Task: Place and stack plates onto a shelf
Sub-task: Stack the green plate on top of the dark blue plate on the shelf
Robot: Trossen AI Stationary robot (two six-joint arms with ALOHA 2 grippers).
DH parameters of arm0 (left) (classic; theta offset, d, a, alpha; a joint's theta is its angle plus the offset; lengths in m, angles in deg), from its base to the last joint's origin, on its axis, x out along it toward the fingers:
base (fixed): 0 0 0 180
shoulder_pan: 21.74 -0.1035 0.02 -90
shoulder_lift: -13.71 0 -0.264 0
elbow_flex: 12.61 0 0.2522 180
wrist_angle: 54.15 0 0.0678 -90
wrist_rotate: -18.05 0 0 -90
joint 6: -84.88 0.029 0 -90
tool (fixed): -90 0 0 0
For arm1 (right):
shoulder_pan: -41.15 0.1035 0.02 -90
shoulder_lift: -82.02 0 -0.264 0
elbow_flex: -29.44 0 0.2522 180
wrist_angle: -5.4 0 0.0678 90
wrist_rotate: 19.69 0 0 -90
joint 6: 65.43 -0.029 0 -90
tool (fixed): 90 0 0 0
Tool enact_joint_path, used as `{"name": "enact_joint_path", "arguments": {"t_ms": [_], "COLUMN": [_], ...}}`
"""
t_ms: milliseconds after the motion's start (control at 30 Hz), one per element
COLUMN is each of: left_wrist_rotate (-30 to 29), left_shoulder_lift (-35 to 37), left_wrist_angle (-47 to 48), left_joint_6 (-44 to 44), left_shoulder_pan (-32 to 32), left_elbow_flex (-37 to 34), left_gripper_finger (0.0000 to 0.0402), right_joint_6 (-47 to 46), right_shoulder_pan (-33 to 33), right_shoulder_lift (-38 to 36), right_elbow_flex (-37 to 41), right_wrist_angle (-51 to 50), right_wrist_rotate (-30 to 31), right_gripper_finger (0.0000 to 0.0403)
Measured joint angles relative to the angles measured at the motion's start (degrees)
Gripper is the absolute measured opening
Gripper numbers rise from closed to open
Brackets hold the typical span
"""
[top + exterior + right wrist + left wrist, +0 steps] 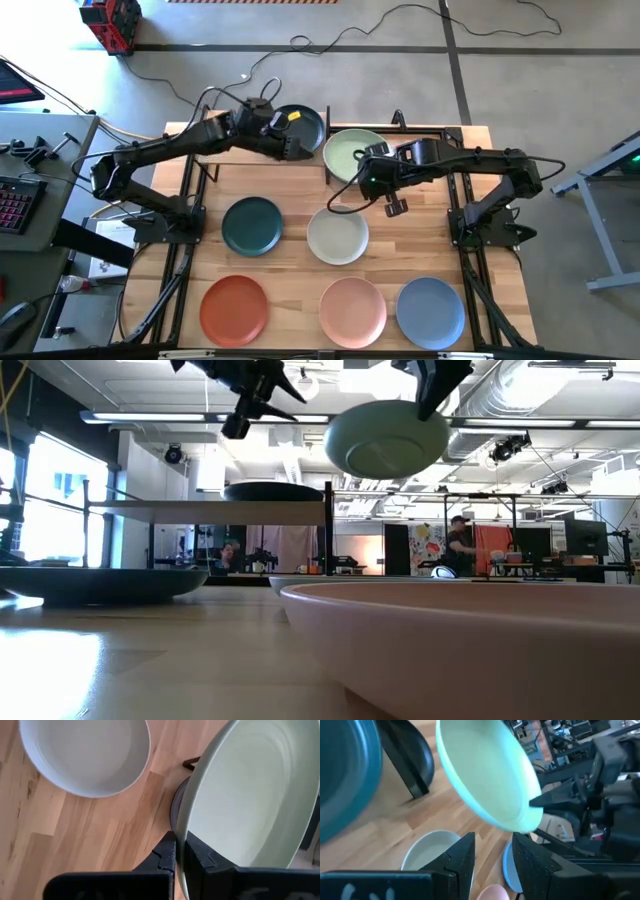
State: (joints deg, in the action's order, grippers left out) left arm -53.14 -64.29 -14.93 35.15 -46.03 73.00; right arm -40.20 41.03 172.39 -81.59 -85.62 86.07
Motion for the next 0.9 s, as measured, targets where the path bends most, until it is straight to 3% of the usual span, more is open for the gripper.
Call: {"name": "enact_joint_path", "arguments": {"t_ms": [400, 900], "left_wrist_rotate": [-1.09, -4.25], "left_shoulder_lift": [0.0, -0.41], "left_wrist_angle": [13.34, 13.67], "left_joint_6": [1.83, 1.86], "left_shoulder_pan": [-4.7, -4.34], "left_elbow_flex": [6.54, 6.56], "left_gripper_finger": [0.0117, 0.0117], "right_joint_6": [8.9, 14.28], "right_shoulder_pan": [0.0, 0.0], "right_shoulder_lift": [0.0, 0.36], "right_elbow_flex": [0.0, 0.0], "right_wrist_angle": [4.68, 9.2], "right_wrist_rotate": [-0.16, -1.8], "right_gripper_finger": [0.0, 0.0]}}
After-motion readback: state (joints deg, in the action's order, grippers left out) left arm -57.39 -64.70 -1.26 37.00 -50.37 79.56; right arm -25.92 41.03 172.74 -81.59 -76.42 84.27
